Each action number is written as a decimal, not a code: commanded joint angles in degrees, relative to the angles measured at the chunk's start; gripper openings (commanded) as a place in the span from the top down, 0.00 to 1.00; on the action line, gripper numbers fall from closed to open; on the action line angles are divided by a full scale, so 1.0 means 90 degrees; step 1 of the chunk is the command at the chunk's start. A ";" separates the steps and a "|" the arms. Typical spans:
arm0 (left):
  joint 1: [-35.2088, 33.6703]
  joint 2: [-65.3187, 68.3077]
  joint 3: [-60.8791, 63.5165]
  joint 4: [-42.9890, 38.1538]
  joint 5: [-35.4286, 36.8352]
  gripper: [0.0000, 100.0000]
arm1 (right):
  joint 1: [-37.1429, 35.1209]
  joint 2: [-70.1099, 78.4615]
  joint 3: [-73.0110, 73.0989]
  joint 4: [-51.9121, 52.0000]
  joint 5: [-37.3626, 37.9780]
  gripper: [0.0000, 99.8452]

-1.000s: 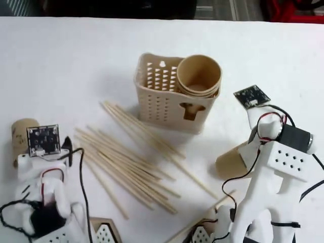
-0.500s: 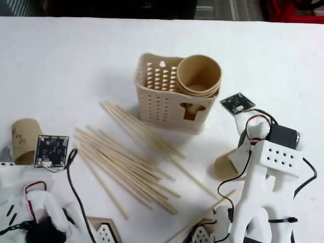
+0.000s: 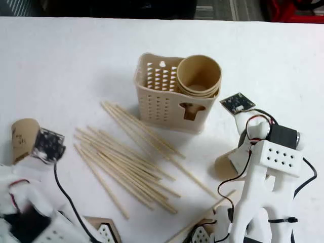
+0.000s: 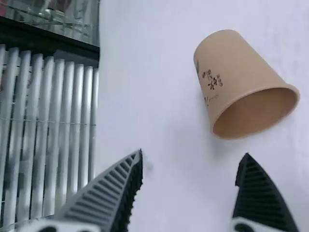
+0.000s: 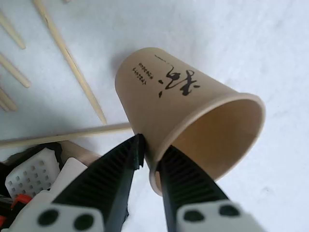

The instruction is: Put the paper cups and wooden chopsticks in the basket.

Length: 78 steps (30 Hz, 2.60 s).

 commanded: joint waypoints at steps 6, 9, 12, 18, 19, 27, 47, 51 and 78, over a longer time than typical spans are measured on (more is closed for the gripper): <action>0.0405 0.3893 -0.1719 -0.0195 -0.0274 0.69 | -0.0044 -0.0054 0.0010 0.0024 0.0039 0.98; 0.0611 0.4781 -0.1924 -0.0645 -0.0147 0.71 | -0.0034 -0.0054 0.0010 0.0024 0.0039 0.98; 0.0777 0.5348 -0.1856 -0.1377 -0.0010 0.75 | -0.0015 -0.0054 0.0010 0.0024 0.0039 0.98; 0.0991 0.5621 -0.1289 -0.2315 -0.0010 0.81 | -0.0005 -0.0063 -0.0039 0.0054 0.0039 0.98; 0.1021 0.5621 -0.1192 -0.2403 -0.0010 0.83 | -0.0005 -0.0063 -0.0059 0.0054 0.0039 0.98; 0.1031 0.5621 -0.0938 -0.2510 0.0010 0.95 | 0.0415 -0.0063 -0.1182 0.0552 0.0049 0.98; 0.1031 0.5612 -0.0938 -0.2178 0.1153 0.98 | 0.0796 -0.0063 -0.5665 0.0581 0.0000 0.98; 0.1031 0.5612 -0.0938 -0.2168 0.1162 0.98 | 0.0171 -0.0063 -0.6701 0.0581 0.0000 0.98; 0.1031 0.5631 -0.0938 -0.2168 0.1162 0.98 | -0.3346 0.1656 -0.7404 0.0454 -0.0420 0.98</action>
